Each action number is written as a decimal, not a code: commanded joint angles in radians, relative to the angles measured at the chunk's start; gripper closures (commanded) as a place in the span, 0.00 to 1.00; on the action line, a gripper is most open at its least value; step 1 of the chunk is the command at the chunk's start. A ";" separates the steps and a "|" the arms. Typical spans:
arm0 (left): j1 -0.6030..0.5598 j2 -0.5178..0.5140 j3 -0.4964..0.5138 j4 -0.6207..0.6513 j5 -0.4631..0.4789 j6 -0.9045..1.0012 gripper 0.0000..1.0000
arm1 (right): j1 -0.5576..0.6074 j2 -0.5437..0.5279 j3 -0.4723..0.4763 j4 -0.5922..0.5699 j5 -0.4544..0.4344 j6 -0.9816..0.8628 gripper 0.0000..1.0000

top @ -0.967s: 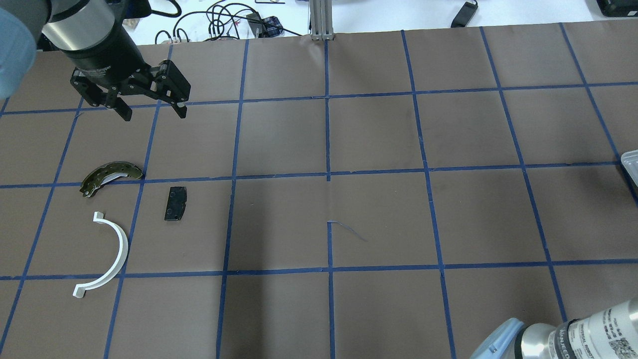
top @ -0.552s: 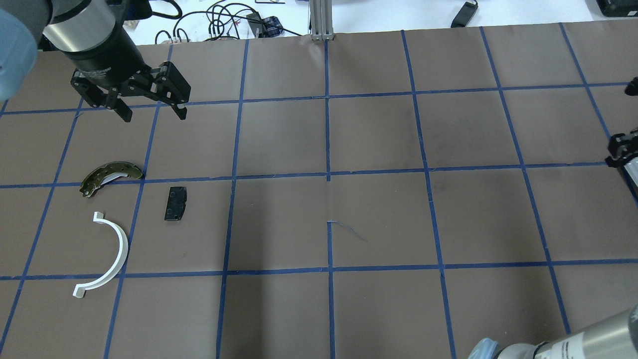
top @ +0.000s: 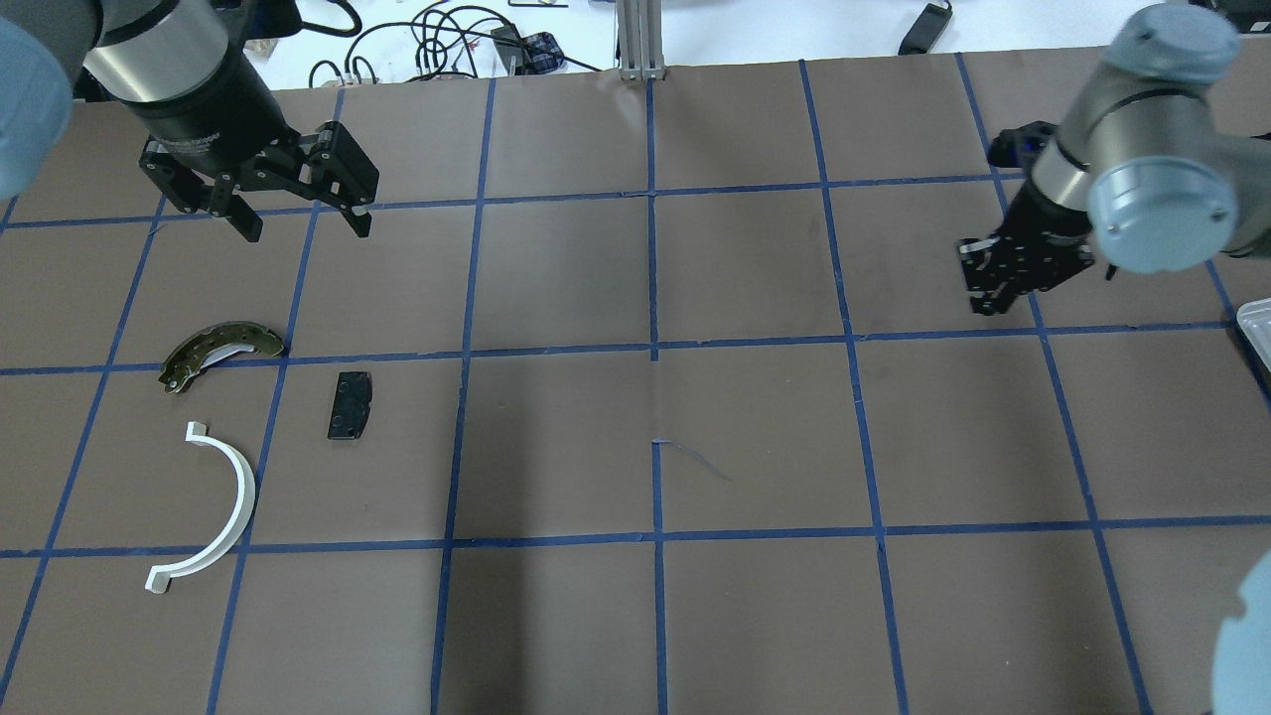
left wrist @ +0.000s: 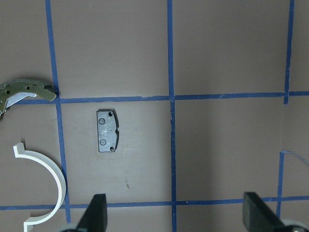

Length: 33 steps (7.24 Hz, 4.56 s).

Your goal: Place bearing gear from tray to pile

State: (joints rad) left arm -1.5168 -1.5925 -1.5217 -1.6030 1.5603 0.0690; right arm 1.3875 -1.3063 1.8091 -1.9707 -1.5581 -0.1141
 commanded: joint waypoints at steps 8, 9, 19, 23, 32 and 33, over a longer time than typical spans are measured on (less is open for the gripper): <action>0.001 0.003 0.006 0.000 0.001 0.000 0.00 | 0.587 0.121 0.010 -0.295 0.000 0.700 0.18; 0.000 0.002 0.005 0.000 0.000 0.000 0.00 | 0.555 0.119 0.007 -0.281 0.007 0.679 0.00; -0.310 -0.197 -0.009 0.183 -0.013 -0.421 0.00 | -0.426 -0.096 0.007 0.040 -0.043 -0.935 0.00; -0.477 -0.412 -0.121 0.484 -0.005 -0.587 0.00 | -0.694 0.111 -0.140 -0.031 -0.039 -1.269 0.00; -0.496 -0.504 -0.221 0.732 0.015 -0.629 0.10 | -0.714 0.275 -0.137 -0.198 -0.016 -1.406 0.27; -0.496 -0.507 -0.219 0.733 0.014 -0.626 0.17 | -0.714 0.275 -0.134 -0.198 -0.017 -1.395 0.29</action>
State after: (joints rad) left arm -2.0128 -2.0955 -1.7411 -0.8704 1.5746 -0.5599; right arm 0.6734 -1.0315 1.6728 -2.1692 -1.5737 -1.5191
